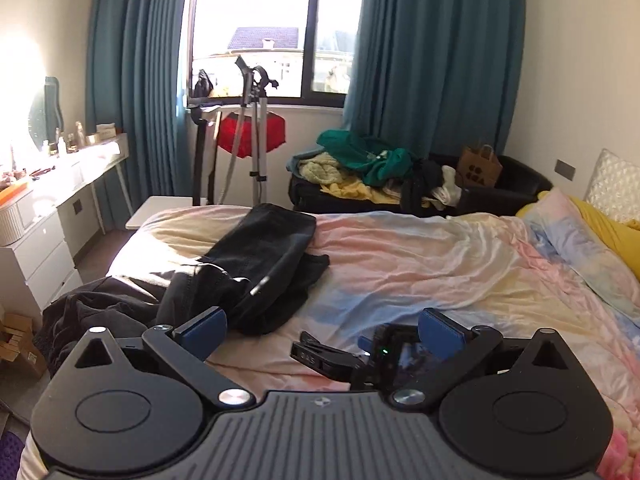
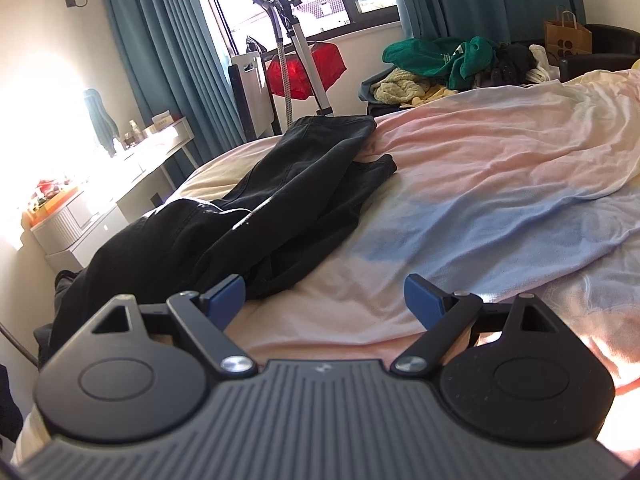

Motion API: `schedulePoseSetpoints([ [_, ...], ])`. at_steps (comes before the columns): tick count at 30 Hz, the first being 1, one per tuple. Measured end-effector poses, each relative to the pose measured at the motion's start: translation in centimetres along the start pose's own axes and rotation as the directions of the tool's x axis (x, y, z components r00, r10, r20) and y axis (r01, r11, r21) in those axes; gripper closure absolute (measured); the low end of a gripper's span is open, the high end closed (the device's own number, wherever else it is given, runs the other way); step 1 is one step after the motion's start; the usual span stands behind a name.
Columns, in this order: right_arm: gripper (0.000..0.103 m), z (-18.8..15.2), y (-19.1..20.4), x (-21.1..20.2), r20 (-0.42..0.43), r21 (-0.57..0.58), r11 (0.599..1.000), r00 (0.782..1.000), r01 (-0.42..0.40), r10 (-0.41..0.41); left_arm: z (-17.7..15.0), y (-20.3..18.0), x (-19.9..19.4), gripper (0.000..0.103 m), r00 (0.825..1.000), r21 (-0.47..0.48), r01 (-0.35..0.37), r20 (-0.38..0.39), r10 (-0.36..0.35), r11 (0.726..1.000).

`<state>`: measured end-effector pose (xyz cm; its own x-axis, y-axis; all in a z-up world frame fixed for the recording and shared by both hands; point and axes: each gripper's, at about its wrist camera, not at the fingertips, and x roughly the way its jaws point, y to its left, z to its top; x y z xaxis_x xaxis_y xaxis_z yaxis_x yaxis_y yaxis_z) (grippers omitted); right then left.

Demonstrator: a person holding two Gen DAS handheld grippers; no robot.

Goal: Fold clothes

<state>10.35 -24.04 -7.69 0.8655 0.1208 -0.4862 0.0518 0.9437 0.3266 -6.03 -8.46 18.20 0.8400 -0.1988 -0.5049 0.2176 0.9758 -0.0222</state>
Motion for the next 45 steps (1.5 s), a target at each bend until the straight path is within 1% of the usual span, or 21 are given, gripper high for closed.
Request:
schedulePoseSetpoints([
  [1,0.015,0.0,0.1,0.1,-0.002,-0.007,1.0,1.0,-0.001,0.001,-0.2,1.1,1.7,0.0,0.998,-0.012,-0.059,0.017,0.059,0.998],
  [3,0.015,0.0,0.1,0.3,-0.008,-0.015,1.0,1.0,0.005,-0.006,-1.0,3.7,4.9,0.0,0.986,-0.015,-0.155,0.051,0.156,0.988],
  [4,0.015,0.0,0.1,0.5,-0.007,-0.015,1.0,1.0,0.009,-0.01,-1.6,5.0,6.4,0.0,0.982,-0.014,-0.18,0.053,0.181,0.984],
  [8,0.015,0.4,-0.3,1.5,-0.008,0.013,1.0,1.0,0.002,-0.002,-5.1,11.0,12.2,0.0,0.973,-0.025,-0.226,0.043,0.227,0.974],
  [10,0.015,1.3,-0.3,2.7,-0.013,0.072,0.997,1.0,-0.012,0.013,-6.9,13.6,14.4,0.0,0.962,-0.048,-0.269,0.039,0.271,0.962],
  [11,0.015,2.0,0.0,3.5,-0.012,0.095,0.995,1.0,-0.02,0.021,-7.5,14.7,15.1,0.0,0.961,-0.057,-0.272,0.041,0.275,0.961],
  [13,0.015,3.7,1.5,5.6,-0.024,0.087,0.995,0.999,-0.043,0.045,-8.5,16.9,16.0,0.0,0.965,-0.074,-0.256,0.048,0.26,0.964],
  [15,0.015,5.9,4.3,8.8,-0.035,0.033,0.998,0.998,-0.056,0.057,-9.4,18.8,17.0,0.0,0.968,-0.081,-0.24,0.056,0.245,0.967],
  [18,0.015,9.2,9.6,14.3,-0.024,-0.115,0.992,0.999,-0.043,0.04,-10.5,20.6,18.8,0.0,0.972,-0.083,-0.218,0.072,0.223,0.973],
  [22,0.016,13.6,15.7,23.5,-0.055,-0.255,0.967,0.998,-0.01,-0.004,-11.6,21.9,21.8,0.0,0.987,-0.131,-0.149,0.036,0.155,0.98],
  [25,0.02,15.9,19.0,31.3,-0.077,-0.329,0.943,0.993,0.056,-0.085,-12.2,22.5,22.9,0.0,0.99,-0.139,-0.118,0.057,0.127,0.983],
  [28,0.023,16.2,20.1,38.2,-0.116,-0.356,0.927,0.978,0.12,-0.171,-13.0,22.8,24.2,0.0,0.988,-0.126,-0.116,0.086,0.128,0.985],
  [31,0.035,15.2,19.6,42.9,-0.176,-0.369,0.914,0.953,0.167,-0.245,-13.7,23.7,26.6,0.0,0.991,-0.147,-0.129,0.014,0.132,0.981],
  [33,0.036,14.1,19.1,44.9,-0.203,-0.374,0.907,0.937,0.193,-0.284,-14.0,24.3,27.4,0.0,0.992,-0.164,-0.122,0.0,0.124,0.979],
  [34,0.042,13.9,18.8,44.9,-0.192,-0.372,0.906,0.939,0.199,-0.285,-14.1,24.4,27.5,0.0,0.992,-0.164,-0.121,0.004,0.123,0.979],
  [35,0.06,13.7,18.5,44.9,-0.177,-0.37,0.906,0.942,0.204,-0.285,-14.2,24.3,27.5,0.0,0.992,-0.16,-0.121,0.012,0.125,0.98],
  [36,0.074,13.8,18.3,44.5,-0.161,-0.361,0.906,0.942,0.221,-0.294,-14.2,24.3,27.5,0.0,0.992,-0.154,-0.122,0.018,0.127,0.98],
  [37,0.097,14.1,17.9,43.9,-0.158,-0.337,0.913,0.943,0.228,-0.294,-14.2,24.3,27.5,0.0,0.992,-0.15,-0.122,0.021,0.127,0.981],
  [39,0.096,14.8,17.4,42.1,-0.138,-0.302,0.924,0.948,0.236,-0.287,-14.2,24.3,27.4,0.0,0.992,-0.148,-0.12,0.025,0.125,0.982],
  [42,0.097,16.9,16.4,37.6,-0.051,-0.296,0.91,0.947,0.29,-0.318,-13.8,24.5,27.1,0.0,0.992,-0.163,-0.116,0.03,0.123,0.98],
  [45,0.097,19.2,13.9,31.3,0.02,-0.206,0.933,0.955,0.295,-0.297,-13.5,24.9,26.3,0.0,0.993,-0.192,-0.111,0.027,0.118,0.975],
])
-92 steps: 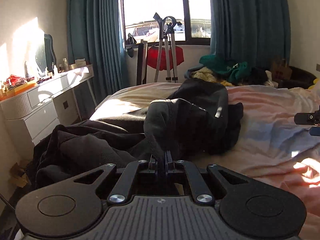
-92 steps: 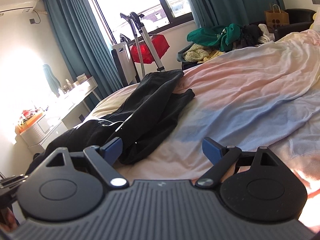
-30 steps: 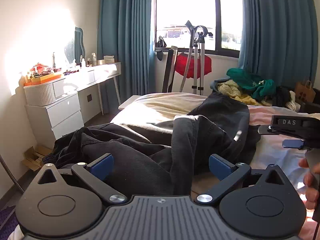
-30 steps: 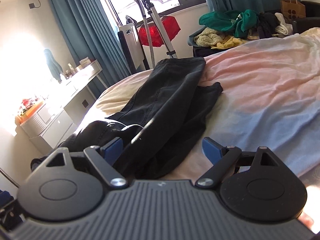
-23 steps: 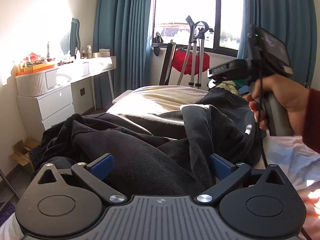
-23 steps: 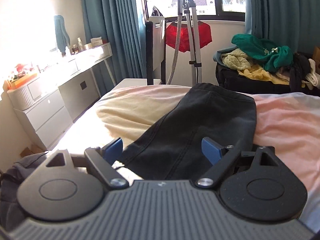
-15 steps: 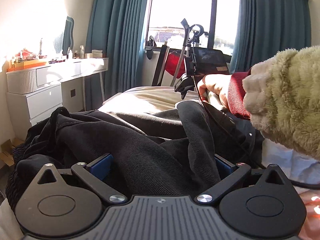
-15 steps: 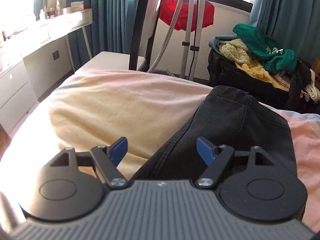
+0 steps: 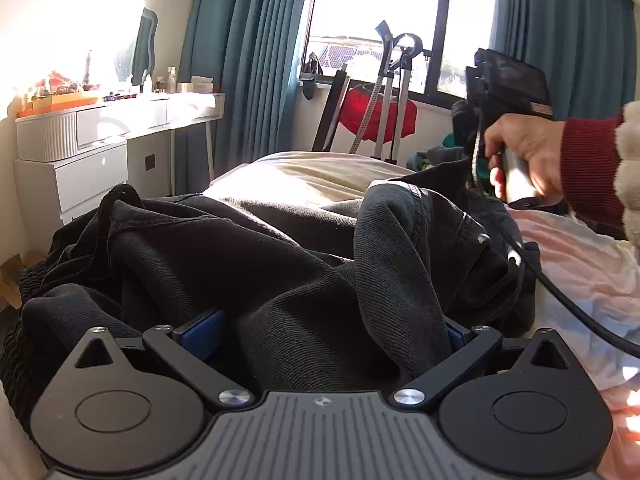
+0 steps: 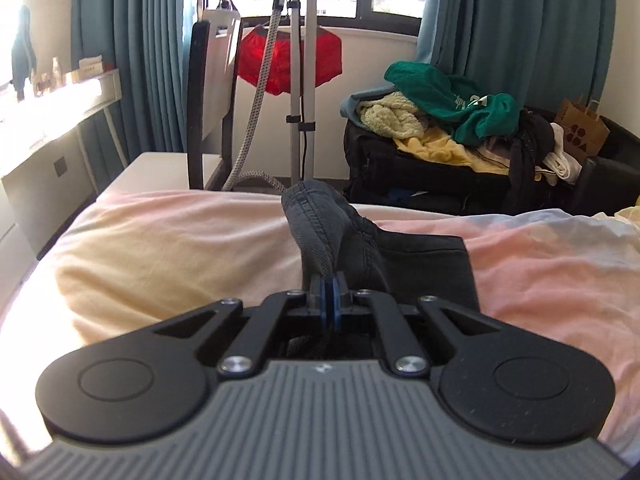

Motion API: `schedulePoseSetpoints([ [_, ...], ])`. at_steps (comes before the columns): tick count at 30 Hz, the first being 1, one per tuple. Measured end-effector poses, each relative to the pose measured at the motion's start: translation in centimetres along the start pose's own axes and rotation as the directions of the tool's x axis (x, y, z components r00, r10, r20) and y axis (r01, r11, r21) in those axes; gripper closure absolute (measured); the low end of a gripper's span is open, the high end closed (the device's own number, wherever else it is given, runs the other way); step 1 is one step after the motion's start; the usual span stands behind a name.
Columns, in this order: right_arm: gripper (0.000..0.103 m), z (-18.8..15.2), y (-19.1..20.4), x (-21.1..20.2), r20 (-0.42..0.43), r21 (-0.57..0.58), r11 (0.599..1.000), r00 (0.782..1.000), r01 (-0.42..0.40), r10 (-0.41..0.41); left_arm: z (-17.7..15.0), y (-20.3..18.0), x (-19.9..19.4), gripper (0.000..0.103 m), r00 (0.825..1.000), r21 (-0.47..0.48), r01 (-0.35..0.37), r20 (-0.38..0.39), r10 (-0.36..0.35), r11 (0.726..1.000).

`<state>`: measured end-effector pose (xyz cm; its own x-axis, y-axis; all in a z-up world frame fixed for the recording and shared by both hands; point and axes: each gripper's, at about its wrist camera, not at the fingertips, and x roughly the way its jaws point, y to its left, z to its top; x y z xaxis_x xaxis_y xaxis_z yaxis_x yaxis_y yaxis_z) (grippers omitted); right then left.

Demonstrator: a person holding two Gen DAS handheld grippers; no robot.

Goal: Fold clothes

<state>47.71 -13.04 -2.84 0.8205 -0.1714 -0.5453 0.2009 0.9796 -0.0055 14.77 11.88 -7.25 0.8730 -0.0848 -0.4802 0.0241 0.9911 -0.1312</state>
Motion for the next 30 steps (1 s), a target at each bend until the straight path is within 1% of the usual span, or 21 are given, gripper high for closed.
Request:
schedulePoseSetpoints([
  [2,0.097,0.2,-3.6,-4.1,0.052,0.051,0.999,0.999,0.003,-0.006,0.4,0.3,-0.6,0.0,1.0,-0.026,0.012,0.004,-0.012,1.0],
  [5,0.097,-0.9,-9.8,-10.0,0.099,0.145,0.989,0.995,-0.012,-0.003,0.8,0.1,-1.9,0.0,0.999,-0.045,0.038,0.0,-0.038,0.998],
  [7,0.097,-2.8,-14.1,-13.5,0.119,0.23,0.973,0.993,-0.025,-0.002,0.8,-0.6,-2.7,0.0,0.998,-0.044,0.058,-0.012,-0.059,0.997],
  [9,0.097,-5.0,-17.7,-16.4,0.138,0.306,0.951,0.99,-0.042,-0.001,0.7,-1.6,-3.8,0.0,0.999,-0.014,0.043,0.001,-0.043,0.999],
  [12,0.097,-9.4,-23.0,-19.2,0.105,0.43,0.903,0.994,-0.027,-0.021,0.2,-2.5,-4.8,0.0,1.0,-0.014,0.027,0.002,-0.027,1.0],
  [15,0.097,-13.6,-27.0,-21.1,0.024,0.534,0.845,0.999,0.005,-0.021,-0.7,-3.4,-5.3,0.0,1.0,0.01,0.004,-0.006,-0.004,1.0],
  [16,0.097,-15.1,-28.4,-21.5,-0.011,0.579,0.816,1.0,0.001,0.007,-1.0,-3.7,-5.4,0.0,1.0,0.023,-0.006,-0.007,0.006,1.0],
  [17,0.097,-16.9,-29.7,-21.6,-0.046,0.633,0.774,0.998,-0.007,0.046,-1.2,-4.1,-5.5,0.001,1.0,0.036,-0.016,-0.005,0.016,0.999],
  [20,0.096,-22.4,-33.2,-22.0,-0.123,0.78,0.626,0.977,-0.012,0.172,-1.7,-5.0,-5.9,0.001,0.999,0.068,-0.035,-0.006,0.035,0.997],
  [22,0.096,-26.0,-34.8,-22.1,-0.149,0.857,0.516,0.957,-0.001,0.25,-1.9,-5.5,-6.2,0.001,0.999,0.087,-0.04,-0.009,0.041,0.995],
  [24,0.095,-28.0,-35.5,-22.7,-0.128,0.899,0.438,0.952,-0.008,0.28,-2.2,-5.8,-6.7,0.001,0.999,0.105,-0.043,-0.012,0.044,0.994],
  [25,0.095,-28.5,-35.7,-23.1,-0.121,0.906,0.423,0.953,-0.009,0.279,-2.2,-5.9,-6.8,0.001,0.999,0.11,-0.045,-0.015,0.047,0.993],
  [27,0.094,-29.0,-36.3,-23.7,-0.104,0.925,0.379,0.956,-0.008,0.274,-2.4,-6.0,-7.3,0.001,0.999,0.109,-0.048,-0.016,0.05,0.993],
  [28,0.091,-29.2,-36.6,-23.9,-0.095,0.934,0.356,0.958,-0.008,0.271,-2.4,-5.9,-7.5,0.001,0.999,0.104,-0.049,-0.014,0.051,0.993],
  [30,0.075,-29.9,-37.4,-24.1,-0.07,0.955,0.295,0.959,-0.015,0.276,-2.4,-5.6,-8.0,0.0,0.999,0.082,-0.043,-0.013,0.044,0.996],
])
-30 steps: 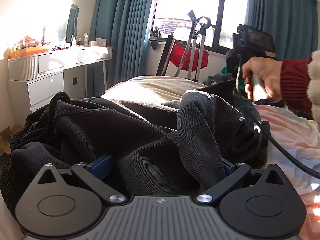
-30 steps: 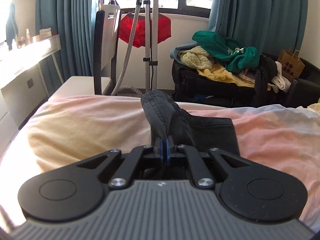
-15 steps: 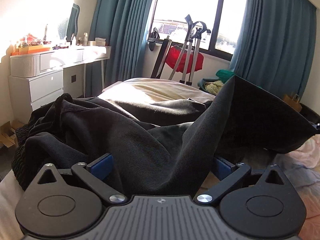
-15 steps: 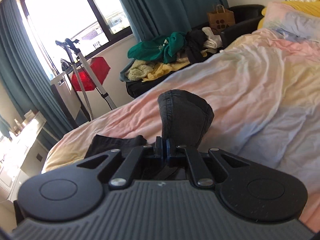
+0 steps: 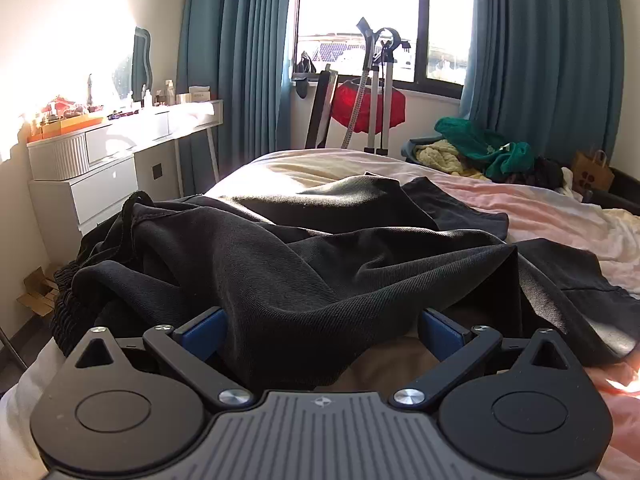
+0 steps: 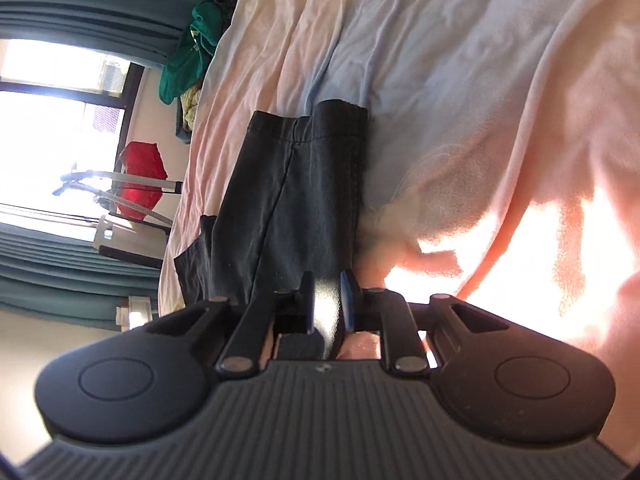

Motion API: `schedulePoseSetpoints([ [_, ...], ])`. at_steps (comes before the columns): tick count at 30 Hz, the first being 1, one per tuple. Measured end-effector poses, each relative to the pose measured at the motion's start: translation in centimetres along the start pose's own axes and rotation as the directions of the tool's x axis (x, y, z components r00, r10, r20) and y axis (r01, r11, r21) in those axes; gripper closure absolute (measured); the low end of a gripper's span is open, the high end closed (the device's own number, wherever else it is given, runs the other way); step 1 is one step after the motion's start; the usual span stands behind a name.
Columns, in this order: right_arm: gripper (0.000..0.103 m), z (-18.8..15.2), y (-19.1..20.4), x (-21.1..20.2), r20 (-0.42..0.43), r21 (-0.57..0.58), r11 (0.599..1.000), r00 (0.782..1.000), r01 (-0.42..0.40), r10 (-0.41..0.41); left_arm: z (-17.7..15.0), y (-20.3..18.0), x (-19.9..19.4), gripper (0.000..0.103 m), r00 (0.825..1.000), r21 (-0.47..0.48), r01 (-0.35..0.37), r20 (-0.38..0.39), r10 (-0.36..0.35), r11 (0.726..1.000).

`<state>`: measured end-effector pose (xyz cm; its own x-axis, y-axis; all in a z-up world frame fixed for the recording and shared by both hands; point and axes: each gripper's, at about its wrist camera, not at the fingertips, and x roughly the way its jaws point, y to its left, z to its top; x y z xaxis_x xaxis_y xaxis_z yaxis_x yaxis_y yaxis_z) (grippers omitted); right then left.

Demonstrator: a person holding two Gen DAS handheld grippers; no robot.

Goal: Fold clothes

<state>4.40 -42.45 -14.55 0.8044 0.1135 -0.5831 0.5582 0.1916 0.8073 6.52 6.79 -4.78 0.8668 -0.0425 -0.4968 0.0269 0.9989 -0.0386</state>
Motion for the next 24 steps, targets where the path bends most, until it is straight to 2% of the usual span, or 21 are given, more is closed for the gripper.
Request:
schedulePoseSetpoints([
  [2,0.046,0.3,-1.0,0.0,-0.006,0.067,0.997,1.0,-0.026,0.026,0.1,0.4,-0.3,0.0,1.0,-0.04,0.024,0.0,-0.024,0.999],
  [4,0.035,0.3,-1.8,0.1,-0.014,0.122,0.992,0.999,-0.038,0.04,0.1,0.7,-0.3,0.0,0.999,-0.08,0.048,0.003,-0.048,0.996],
  [6,0.034,0.7,-2.2,0.2,-0.015,0.147,0.988,0.999,-0.049,0.052,0.0,0.9,0.1,0.0,0.999,-0.113,0.054,-0.001,-0.054,0.992],
  [12,0.036,2.9,-1.5,3.0,-0.007,0.122,0.987,0.994,-0.107,0.108,-0.3,1.5,1.2,0.0,0.998,-0.2,0.054,-0.01,-0.057,0.978],
  [17,0.047,3.5,-0.3,5.7,0.045,-0.001,0.996,0.995,-0.088,0.088,-0.4,1.2,1.6,0.0,0.999,-0.221,0.052,-0.002,-0.054,0.974],
  [18,0.053,3.4,-0.4,6.2,0.039,-0.012,0.997,0.997,-0.07,0.07,-0.4,1.0,1.7,0.0,0.999,-0.221,0.052,0.0,-0.053,0.974],
  [20,0.076,3.0,0.0,7.1,0.061,-0.065,0.998,0.998,-0.021,0.025,-0.5,0.9,1.9,0.0,0.998,-0.221,0.057,0.007,-0.057,0.974],
  [22,0.091,2.8,0.6,7.4,0.098,-0.131,0.991,0.995,0.011,0.002,-0.5,1.1,1.8,0.0,0.998,-0.236,0.067,0.014,-0.065,0.969],
  [24,0.094,2.8,1.5,6.8,0.133,-0.17,0.986,0.991,0.0,0.023,-0.5,1.4,1.8,0.0,0.997,-0.252,0.071,0.008,-0.072,0.965],
])
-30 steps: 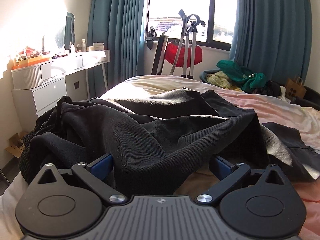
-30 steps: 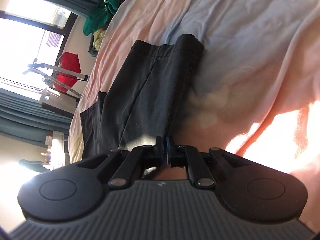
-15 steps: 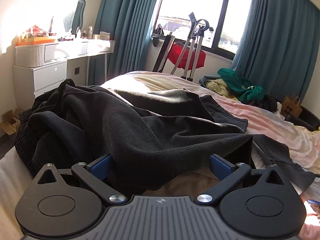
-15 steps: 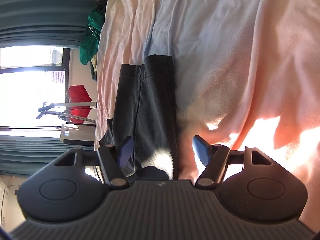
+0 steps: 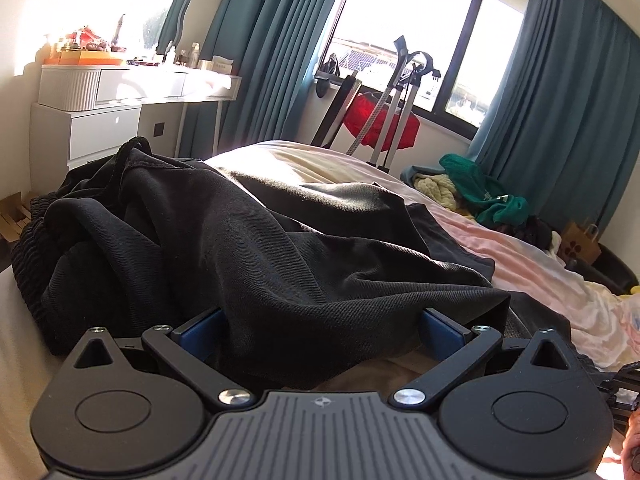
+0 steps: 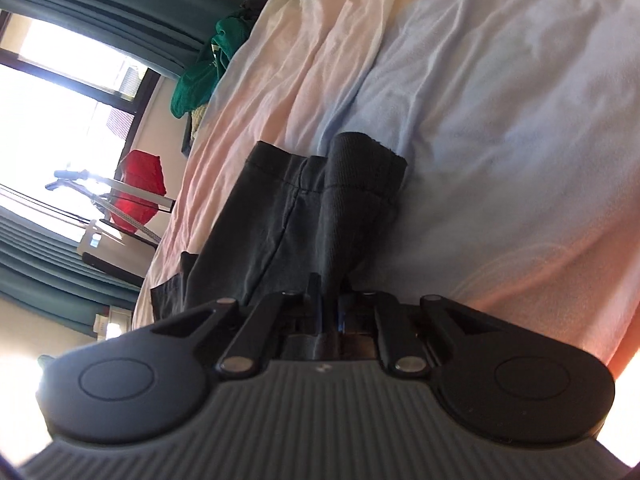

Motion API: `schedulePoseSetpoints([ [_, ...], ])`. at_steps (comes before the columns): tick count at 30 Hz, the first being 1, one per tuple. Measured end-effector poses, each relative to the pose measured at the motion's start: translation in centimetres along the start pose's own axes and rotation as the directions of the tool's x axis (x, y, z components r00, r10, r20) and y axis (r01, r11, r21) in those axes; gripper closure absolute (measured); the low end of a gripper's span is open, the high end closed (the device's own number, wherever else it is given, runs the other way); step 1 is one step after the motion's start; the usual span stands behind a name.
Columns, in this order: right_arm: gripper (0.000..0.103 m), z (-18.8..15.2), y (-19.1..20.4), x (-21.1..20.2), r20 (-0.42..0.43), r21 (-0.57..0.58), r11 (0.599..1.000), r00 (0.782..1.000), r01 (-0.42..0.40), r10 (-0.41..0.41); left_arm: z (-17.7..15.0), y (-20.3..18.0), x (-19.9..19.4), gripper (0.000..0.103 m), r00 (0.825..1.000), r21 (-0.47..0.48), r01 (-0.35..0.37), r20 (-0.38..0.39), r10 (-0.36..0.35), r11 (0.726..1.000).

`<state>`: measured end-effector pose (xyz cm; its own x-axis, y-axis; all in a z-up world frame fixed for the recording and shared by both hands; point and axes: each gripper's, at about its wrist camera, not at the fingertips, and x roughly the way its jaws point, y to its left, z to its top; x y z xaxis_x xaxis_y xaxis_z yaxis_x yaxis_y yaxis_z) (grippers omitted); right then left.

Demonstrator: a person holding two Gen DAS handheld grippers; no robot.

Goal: Fold clothes

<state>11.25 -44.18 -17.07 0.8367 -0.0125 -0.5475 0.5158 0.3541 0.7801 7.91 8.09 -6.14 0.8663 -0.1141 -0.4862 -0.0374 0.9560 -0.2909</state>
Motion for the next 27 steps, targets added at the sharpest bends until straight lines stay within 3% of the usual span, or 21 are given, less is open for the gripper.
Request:
schedulePoseSetpoints([
  [3,0.096,1.1,1.3,-2.3,0.085,-0.039,0.998,0.995,-0.05,0.053,0.4,0.3,0.0,0.0,1.0,-0.014,0.012,-0.026,-0.012,1.0],
  [6,0.096,2.1,1.9,-5.0,0.202,-0.066,0.994,0.975,-0.084,0.095,1.0,0.6,-0.8,0.0,0.999,-0.029,0.038,-0.028,-0.039,0.999],
  [9,0.096,3.4,0.5,-6.7,0.271,-0.055,0.996,0.959,-0.064,0.076,2.2,1.8,-2.8,0.0,0.996,-0.064,0.08,-0.028,-0.082,0.995],
  [13,0.096,5.0,-1.9,-8.1,0.331,-0.026,0.999,0.943,-0.026,0.034,4.3,5.3,-5.9,0.0,0.99,-0.19,0.105,-0.073,-0.121,0.976],
  [16,0.096,5.5,-4.1,-7.6,0.314,0.079,0.996,0.949,-0.048,0.021,5.2,9.6,-7.0,0.0,0.985,-0.341,0.049,-0.142,-0.102,0.939],
  [20,0.096,5.0,-5.1,-7.2,0.276,0.133,0.991,0.961,-0.032,-0.006,4.5,16.7,-6.0,0.0,0.964,-0.562,-0.012,-0.226,-0.14,0.827],
  [23,0.095,4.8,-5.2,-7.2,0.252,0.143,0.99,0.968,-0.022,-0.015,3.1,20.5,-4.2,0.0,0.943,-0.705,-0.034,-0.257,-0.211,0.708],
  [27,0.093,4.0,-5.4,-7.0,0.19,0.146,0.989,0.981,0.019,-0.047,1.9,22.6,-1.3,0.002,0.93,-0.809,-0.056,-0.255,-0.264,0.585],
])
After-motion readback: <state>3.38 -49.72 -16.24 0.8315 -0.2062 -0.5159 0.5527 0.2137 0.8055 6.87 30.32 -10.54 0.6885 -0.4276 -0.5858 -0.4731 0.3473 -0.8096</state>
